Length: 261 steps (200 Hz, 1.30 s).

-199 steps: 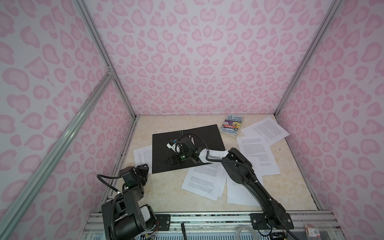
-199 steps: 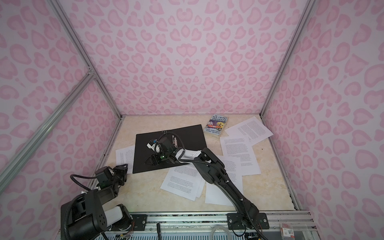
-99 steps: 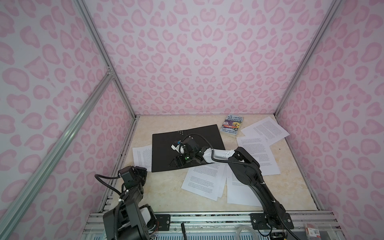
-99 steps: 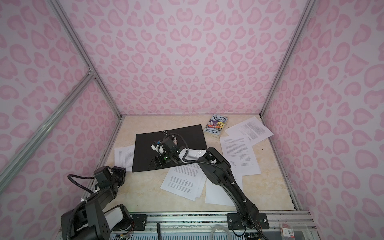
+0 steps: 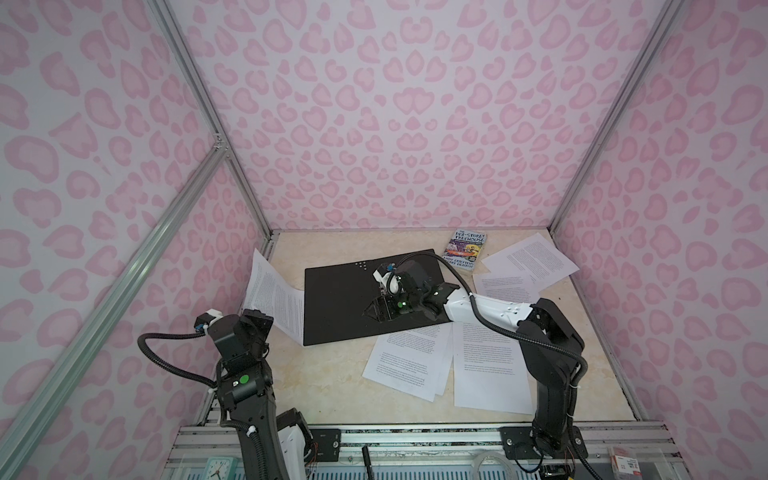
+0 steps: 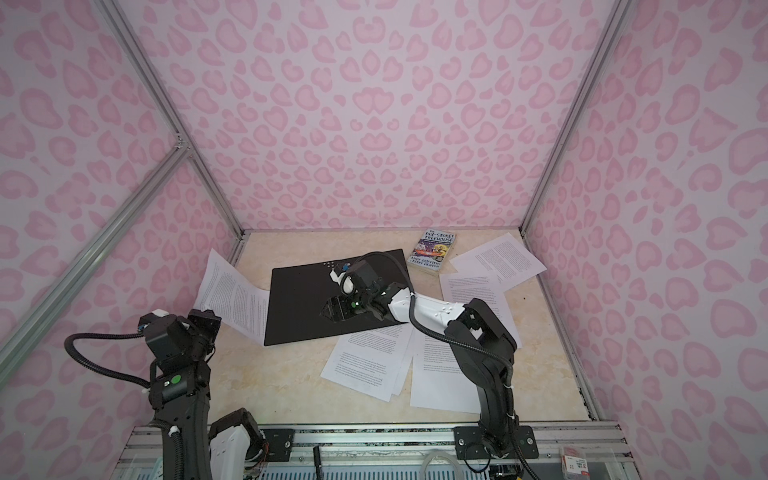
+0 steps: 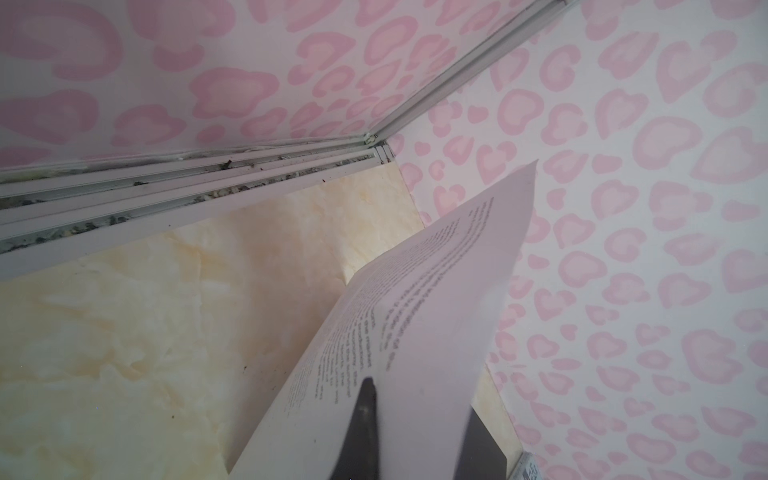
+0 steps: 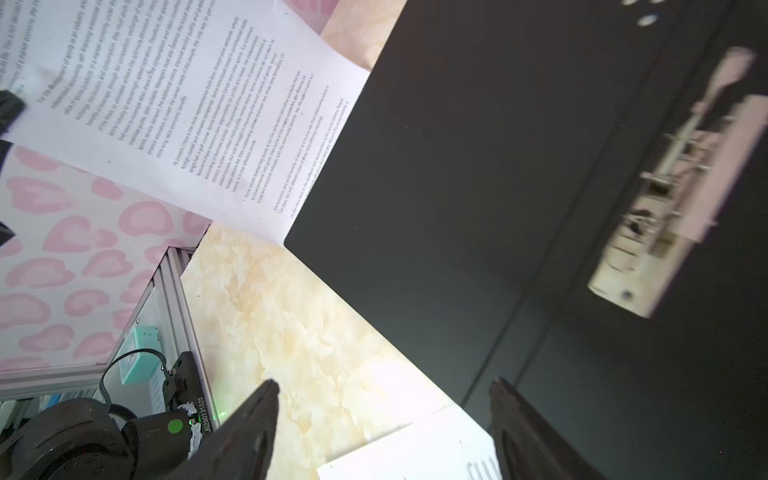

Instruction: Put the files into the folder

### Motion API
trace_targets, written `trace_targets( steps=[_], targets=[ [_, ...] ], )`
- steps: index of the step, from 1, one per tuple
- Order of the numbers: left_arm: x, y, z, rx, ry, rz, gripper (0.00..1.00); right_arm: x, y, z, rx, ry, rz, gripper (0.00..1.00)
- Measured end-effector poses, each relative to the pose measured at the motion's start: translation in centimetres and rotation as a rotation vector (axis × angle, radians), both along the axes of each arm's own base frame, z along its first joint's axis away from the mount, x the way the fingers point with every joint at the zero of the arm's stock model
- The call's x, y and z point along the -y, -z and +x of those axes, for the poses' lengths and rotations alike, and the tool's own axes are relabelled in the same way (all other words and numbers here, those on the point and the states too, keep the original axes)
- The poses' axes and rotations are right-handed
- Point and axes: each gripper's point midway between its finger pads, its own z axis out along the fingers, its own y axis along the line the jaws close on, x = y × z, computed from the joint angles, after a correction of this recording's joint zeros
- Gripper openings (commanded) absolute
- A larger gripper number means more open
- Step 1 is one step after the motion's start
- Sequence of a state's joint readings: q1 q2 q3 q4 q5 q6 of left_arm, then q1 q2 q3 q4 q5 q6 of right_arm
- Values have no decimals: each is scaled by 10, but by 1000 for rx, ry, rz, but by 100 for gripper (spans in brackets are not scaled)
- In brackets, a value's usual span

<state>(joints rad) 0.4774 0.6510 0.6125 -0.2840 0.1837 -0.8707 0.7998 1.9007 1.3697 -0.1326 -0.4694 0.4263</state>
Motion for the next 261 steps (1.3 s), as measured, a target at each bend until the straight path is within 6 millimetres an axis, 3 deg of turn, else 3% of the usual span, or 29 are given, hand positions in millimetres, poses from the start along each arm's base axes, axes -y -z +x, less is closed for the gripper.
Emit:
trace_targets(
  steps=[35, 79, 107, 141, 169, 196, 227, 240, 261],
  targets=[
    [41, -59, 16, 77, 222, 61, 3, 49, -11, 10, -2, 94, -26, 80],
    [134, -127, 26, 201, 613, 144, 3, 116, -10, 25, -25, 225, -36, 80],
    [185, -138, 27, 221, 834, 135, 3, 153, -13, 27, -40, 312, -21, 81],
    [235, -142, 17, 235, 1042, 133, 3, 174, -20, 22, -31, 346, 2, 81],
    [275, -136, 11, 223, 1192, 140, 4, 192, -23, 24, -23, 386, 8, 81],
    [302, -114, 15, 167, 1298, 150, 3, 216, -21, 28, -21, 473, -5, 81],
    [298, -78, 38, 49, 1245, 199, 3, 228, -13, 31, -30, 518, -34, 81],
    [292, -52, 51, -36, 1211, 222, 3, 224, -8, 29, -42, 505, -48, 82],
    [273, 7, 67, -234, 1131, 264, 3, 212, 4, 24, -63, 461, -92, 82]
  ],
)
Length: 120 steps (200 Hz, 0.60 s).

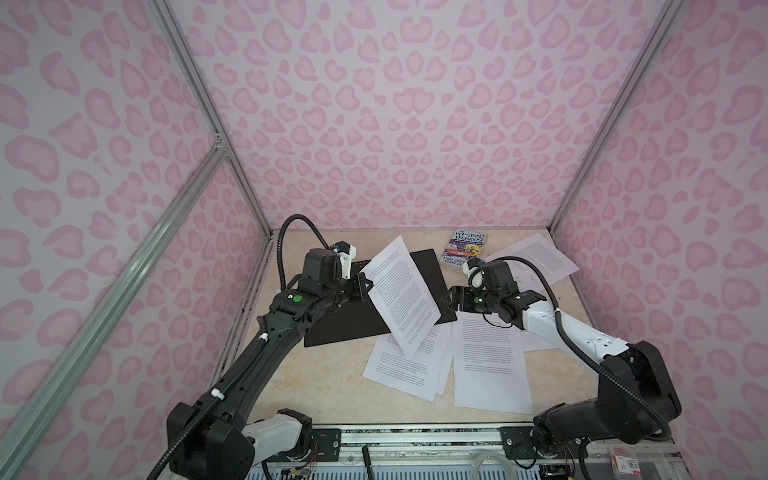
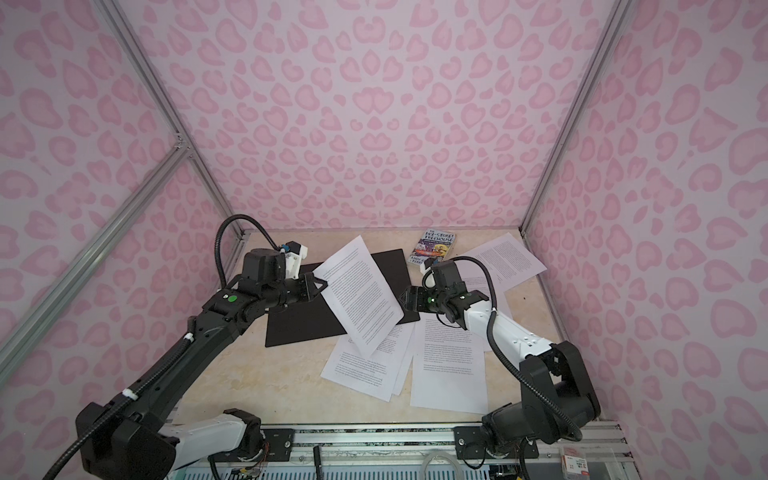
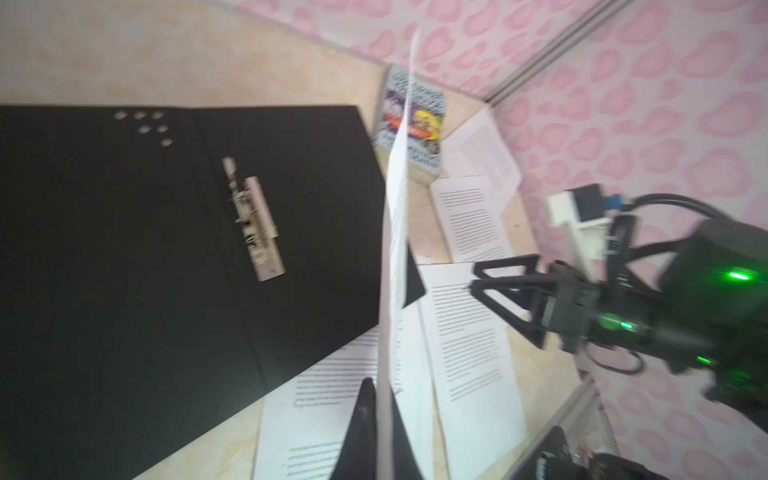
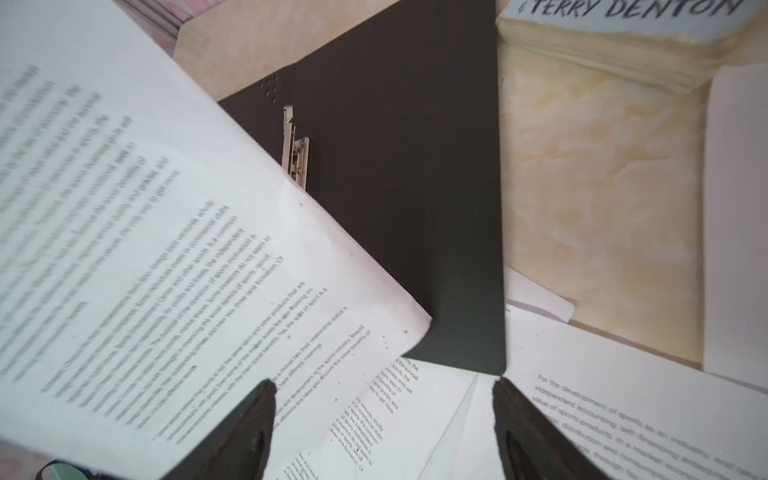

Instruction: Put the files into the folder

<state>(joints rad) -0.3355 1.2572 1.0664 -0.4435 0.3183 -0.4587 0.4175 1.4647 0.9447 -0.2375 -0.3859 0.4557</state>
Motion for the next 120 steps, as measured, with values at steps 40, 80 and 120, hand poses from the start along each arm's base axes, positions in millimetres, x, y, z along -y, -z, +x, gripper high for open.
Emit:
trace_targets(
  steps=[40, 80, 120],
  targets=[
    [-38, 87, 12, -149, -149, 244, 3, -38, 16, 0, -29, -105, -48, 83],
    [-70, 140, 20, -197, -269, 422, 3, -64, 32, 16, -66, -173, -89, 98],
    [-83, 158, 22, -175, -362, 434, 3, -82, 47, 47, -91, -220, -122, 98]
  ],
)
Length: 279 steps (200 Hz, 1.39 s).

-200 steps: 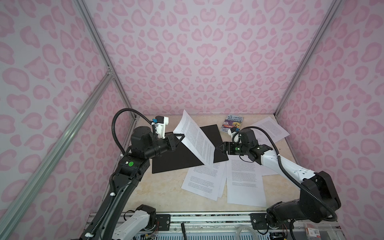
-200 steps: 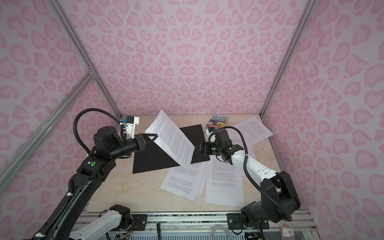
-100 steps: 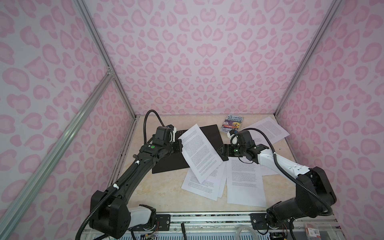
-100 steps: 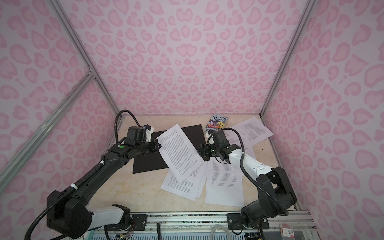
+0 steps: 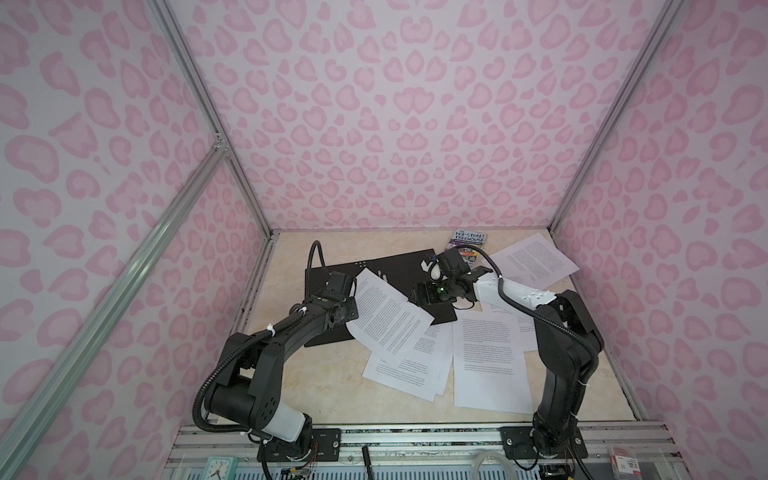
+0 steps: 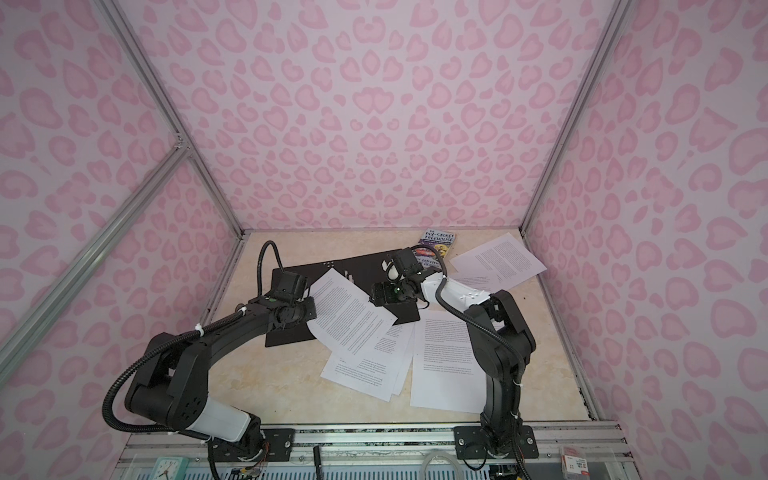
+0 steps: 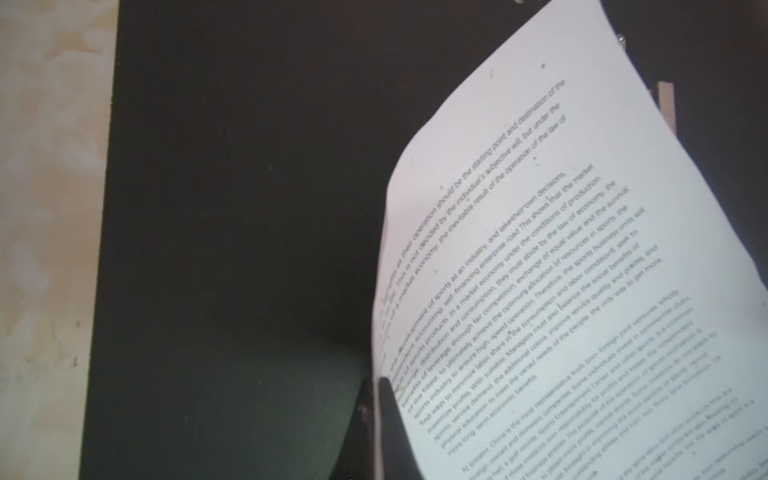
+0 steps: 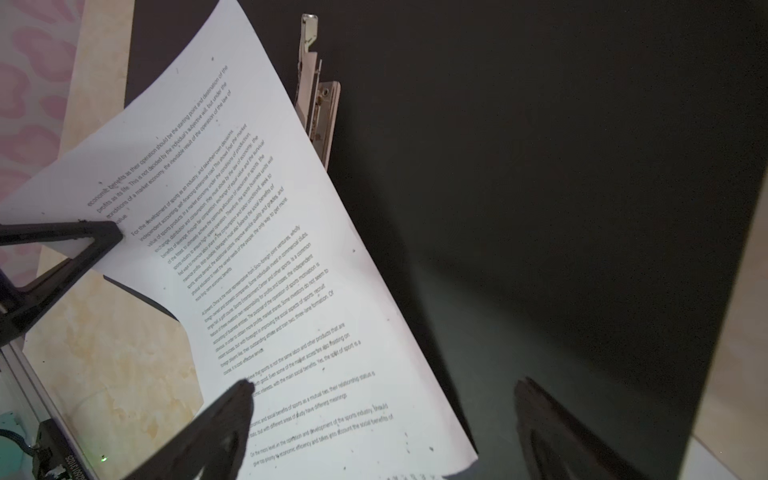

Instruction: Put the files into the folder

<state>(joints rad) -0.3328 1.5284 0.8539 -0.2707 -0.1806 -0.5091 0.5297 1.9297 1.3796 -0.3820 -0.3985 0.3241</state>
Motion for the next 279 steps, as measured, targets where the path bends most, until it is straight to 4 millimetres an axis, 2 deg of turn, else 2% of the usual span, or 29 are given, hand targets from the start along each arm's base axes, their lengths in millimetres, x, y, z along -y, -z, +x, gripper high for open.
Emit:
trace_targets(
  steps=[30, 51, 82, 98, 114, 163, 191, 218, 242, 279],
  targets=[
    [4, -4, 9, 50, -10, -27, 3, -12, 1, 28, -3, -48, 8, 96],
    [7, -6, 14, 77, -5, -43, 3, -16, 10, 47, -25, -77, 34, 95],
    [8, 4, 15, 59, -5, -36, 3, -20, 25, 59, -83, -122, 62, 91],
    [8, 5, 15, 55, -4, -35, 3, -30, 30, 62, -98, -164, 83, 90],
    [9, 4, 17, 64, -5, -38, 3, -38, 36, 60, -129, -199, 100, 89],
    [8, 8, 18, 60, -12, -37, 3, -54, 39, 60, -158, -262, 148, 83],
    [8, 8, 18, 61, -12, -37, 3, -65, 39, 52, -167, -310, 163, 77],
    [8, 8, 19, 63, -15, -34, 3, -67, 40, 39, -200, -334, 174, 68],
    [7, 7, 19, 65, -16, -33, 3, -61, 38, 27, -231, -334, 170, 50],
    [8, 7, 20, 68, -16, -34, 3, -59, 30, 18, -242, -340, 185, 36]
  ],
)
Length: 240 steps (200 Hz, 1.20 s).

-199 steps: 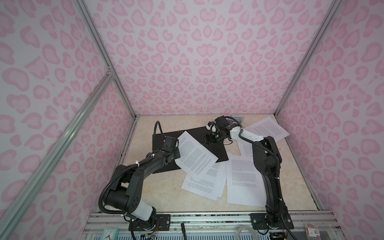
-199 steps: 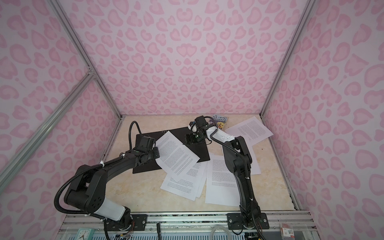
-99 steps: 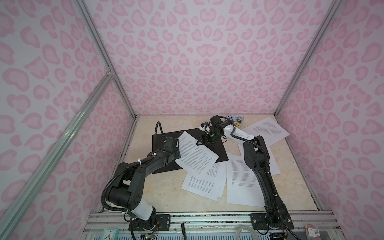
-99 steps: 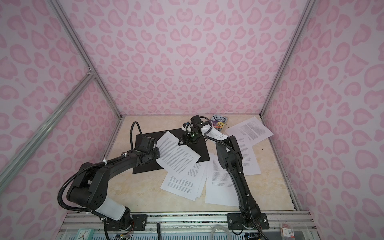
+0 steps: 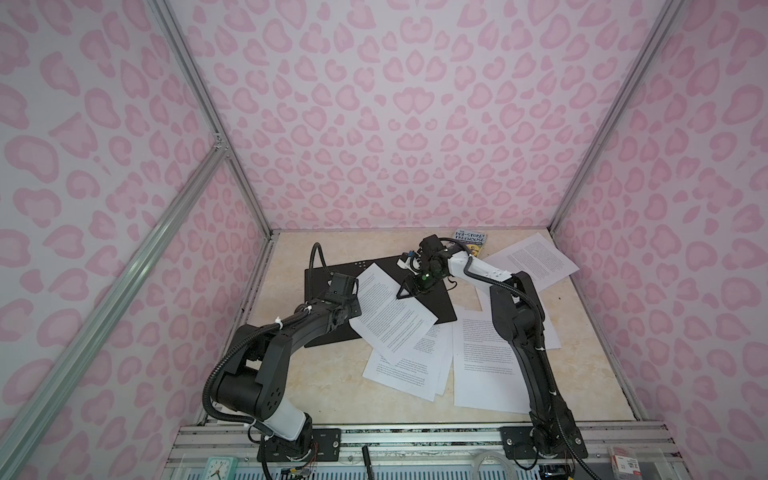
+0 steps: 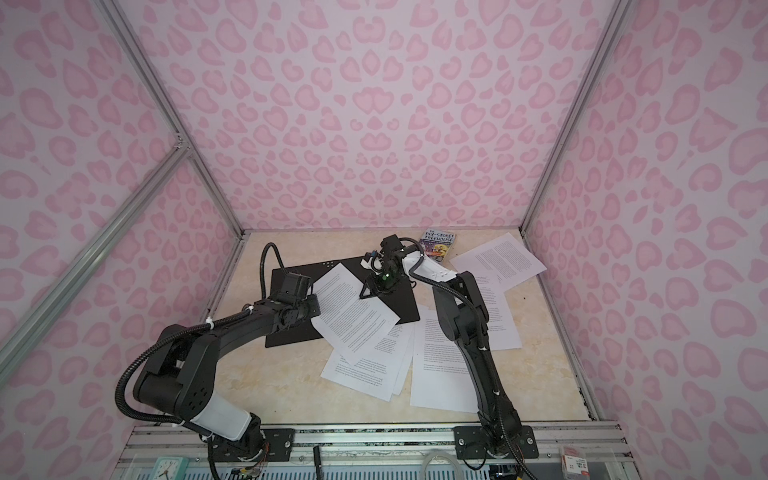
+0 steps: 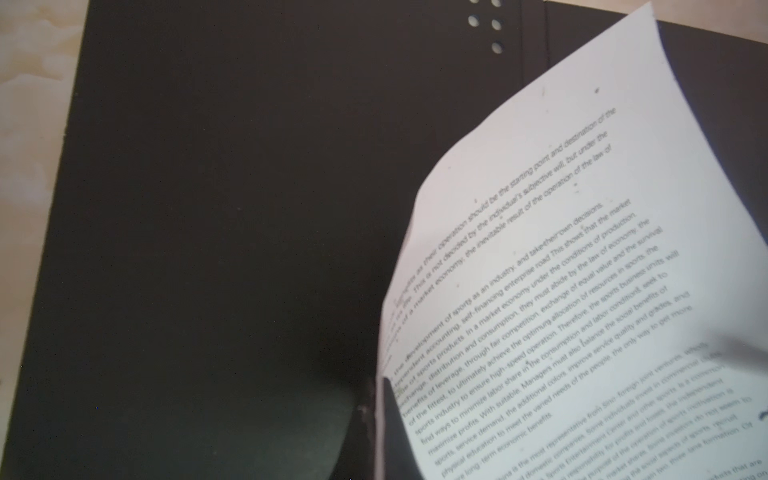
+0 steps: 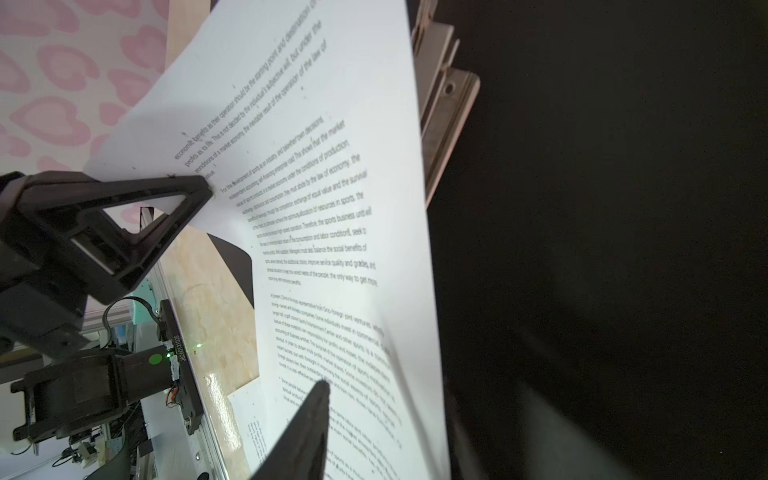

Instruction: Put the files into the folder

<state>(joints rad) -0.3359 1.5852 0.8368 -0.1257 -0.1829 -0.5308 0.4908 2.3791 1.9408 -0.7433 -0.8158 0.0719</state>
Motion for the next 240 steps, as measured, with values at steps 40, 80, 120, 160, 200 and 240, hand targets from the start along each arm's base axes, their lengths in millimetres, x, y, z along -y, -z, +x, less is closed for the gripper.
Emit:
trace_targets(
  steps=[40, 80, 120, 160, 200, 240],
  targets=[
    [0, -1, 0, 2, 0, -1, 3, 2, 2, -9, -21, 0, 3, 21],
    [1, -1, 0, 2, 2, -4, 3, 3, 4, -16, -30, 2, 1, 14],
    [2, -1, 1, 6, 6, -12, 3, 1, 6, -18, -38, 13, 5, 0],
    [4, -8, 1, 22, 12, -24, 23, 3, -15, -21, -9, 37, 31, 0],
    [6, -27, -5, 77, 18, -73, 92, 11, -54, -24, 55, 87, 77, 0],
    [6, -75, -29, 261, 35, -180, 98, 48, -72, -11, 126, 224, 38, 0]
  ],
)
